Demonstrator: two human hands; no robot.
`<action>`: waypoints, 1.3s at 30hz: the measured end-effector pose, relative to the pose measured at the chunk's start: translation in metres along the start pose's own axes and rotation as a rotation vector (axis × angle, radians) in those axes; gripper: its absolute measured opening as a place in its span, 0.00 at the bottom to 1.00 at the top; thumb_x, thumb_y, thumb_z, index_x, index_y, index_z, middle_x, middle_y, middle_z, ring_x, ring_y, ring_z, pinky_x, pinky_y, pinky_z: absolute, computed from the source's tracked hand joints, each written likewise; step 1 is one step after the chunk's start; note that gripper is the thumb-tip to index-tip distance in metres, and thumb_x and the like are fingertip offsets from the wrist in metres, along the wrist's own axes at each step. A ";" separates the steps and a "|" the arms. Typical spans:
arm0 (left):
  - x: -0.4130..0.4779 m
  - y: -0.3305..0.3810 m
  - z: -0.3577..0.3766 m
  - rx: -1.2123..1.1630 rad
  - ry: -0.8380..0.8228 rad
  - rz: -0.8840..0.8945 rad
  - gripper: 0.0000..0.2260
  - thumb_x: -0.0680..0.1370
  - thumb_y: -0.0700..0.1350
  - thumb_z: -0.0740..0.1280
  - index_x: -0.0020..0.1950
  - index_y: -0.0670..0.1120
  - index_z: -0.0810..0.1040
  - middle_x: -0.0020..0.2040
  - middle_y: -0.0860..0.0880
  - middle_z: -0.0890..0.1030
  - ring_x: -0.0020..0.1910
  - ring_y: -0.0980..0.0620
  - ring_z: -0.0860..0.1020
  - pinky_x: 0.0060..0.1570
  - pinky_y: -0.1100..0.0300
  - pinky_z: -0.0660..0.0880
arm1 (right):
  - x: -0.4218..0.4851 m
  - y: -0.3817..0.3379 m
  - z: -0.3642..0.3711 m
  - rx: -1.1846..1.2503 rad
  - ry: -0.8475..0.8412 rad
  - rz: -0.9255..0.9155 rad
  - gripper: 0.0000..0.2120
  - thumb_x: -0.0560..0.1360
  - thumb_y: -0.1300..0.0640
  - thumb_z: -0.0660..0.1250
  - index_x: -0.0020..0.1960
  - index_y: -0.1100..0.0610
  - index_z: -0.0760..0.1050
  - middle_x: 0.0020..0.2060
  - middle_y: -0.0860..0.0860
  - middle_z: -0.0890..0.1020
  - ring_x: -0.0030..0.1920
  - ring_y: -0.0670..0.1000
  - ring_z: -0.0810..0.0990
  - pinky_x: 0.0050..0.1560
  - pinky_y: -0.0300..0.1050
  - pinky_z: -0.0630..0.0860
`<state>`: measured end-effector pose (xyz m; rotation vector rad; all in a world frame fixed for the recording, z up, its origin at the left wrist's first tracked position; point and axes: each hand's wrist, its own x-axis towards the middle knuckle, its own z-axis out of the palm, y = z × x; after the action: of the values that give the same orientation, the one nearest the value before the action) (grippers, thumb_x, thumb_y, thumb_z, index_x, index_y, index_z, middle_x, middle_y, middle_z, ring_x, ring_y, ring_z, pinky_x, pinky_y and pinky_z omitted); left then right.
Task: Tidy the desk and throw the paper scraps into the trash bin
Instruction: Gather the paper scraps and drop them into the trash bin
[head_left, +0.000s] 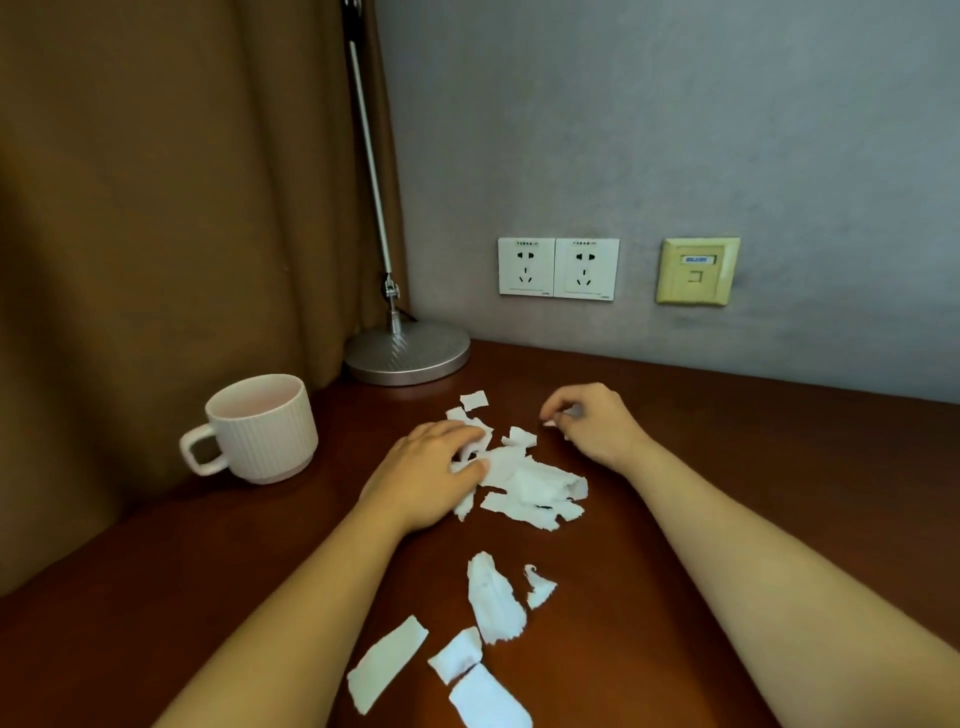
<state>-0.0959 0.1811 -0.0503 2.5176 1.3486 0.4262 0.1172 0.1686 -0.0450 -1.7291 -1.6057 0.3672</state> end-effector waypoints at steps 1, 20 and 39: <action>-0.005 0.001 0.001 -0.016 0.005 0.006 0.20 0.80 0.54 0.57 0.72 0.55 0.65 0.74 0.55 0.64 0.73 0.54 0.60 0.71 0.55 0.58 | -0.009 -0.002 0.000 0.057 0.001 0.014 0.14 0.75 0.68 0.61 0.40 0.53 0.79 0.35 0.46 0.79 0.36 0.42 0.75 0.44 0.40 0.74; -0.165 0.022 -0.019 -0.011 -0.050 -0.119 0.33 0.75 0.65 0.57 0.76 0.58 0.50 0.78 0.55 0.50 0.77 0.53 0.48 0.75 0.48 0.46 | -0.151 -0.066 0.006 -0.190 -0.165 -0.038 0.34 0.72 0.34 0.61 0.74 0.45 0.59 0.73 0.45 0.65 0.74 0.52 0.61 0.71 0.53 0.59; -0.114 0.012 -0.010 -0.124 0.053 0.044 0.14 0.79 0.47 0.64 0.64 0.53 0.74 0.67 0.52 0.72 0.67 0.53 0.68 0.66 0.57 0.67 | -0.162 -0.064 0.007 -0.326 -0.136 -0.198 0.24 0.75 0.44 0.63 0.70 0.46 0.67 0.61 0.47 0.73 0.63 0.49 0.68 0.60 0.45 0.67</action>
<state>-0.1502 0.0798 -0.0523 2.4548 1.2461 0.5716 0.0363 0.0140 -0.0501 -1.7886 -2.0068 0.1333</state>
